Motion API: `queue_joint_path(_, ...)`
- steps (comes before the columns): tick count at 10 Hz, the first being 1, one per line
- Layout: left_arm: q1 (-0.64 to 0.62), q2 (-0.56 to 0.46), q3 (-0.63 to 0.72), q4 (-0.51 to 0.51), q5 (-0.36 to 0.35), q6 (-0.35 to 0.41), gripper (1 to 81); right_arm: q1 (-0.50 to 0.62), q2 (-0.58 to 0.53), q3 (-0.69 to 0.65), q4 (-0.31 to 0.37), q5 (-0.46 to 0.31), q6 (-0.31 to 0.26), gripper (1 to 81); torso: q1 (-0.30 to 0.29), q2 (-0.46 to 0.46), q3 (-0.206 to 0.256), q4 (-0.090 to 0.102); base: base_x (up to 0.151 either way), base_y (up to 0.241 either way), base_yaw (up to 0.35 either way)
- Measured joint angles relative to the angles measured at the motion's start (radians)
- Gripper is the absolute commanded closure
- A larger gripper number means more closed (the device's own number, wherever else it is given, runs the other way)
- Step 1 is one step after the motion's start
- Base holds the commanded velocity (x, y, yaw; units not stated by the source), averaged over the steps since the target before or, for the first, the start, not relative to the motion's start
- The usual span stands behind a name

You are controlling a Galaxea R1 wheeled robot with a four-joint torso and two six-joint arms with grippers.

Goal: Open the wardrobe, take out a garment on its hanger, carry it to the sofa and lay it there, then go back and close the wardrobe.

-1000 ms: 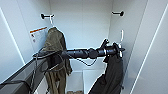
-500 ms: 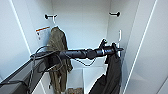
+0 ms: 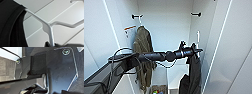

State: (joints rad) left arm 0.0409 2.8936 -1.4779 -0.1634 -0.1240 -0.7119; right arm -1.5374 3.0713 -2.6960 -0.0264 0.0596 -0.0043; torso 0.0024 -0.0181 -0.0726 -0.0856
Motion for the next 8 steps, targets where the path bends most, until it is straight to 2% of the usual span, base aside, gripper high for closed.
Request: queue_joint_path(8,0.062,-0.106,0.147,0.055,-0.066,0.000,81.1,-0.008,-0.002,0.000,0.000,0.018,0.000,1.0,-0.001,0.000,0.000,0.000,-0.133,0.000,0.000)
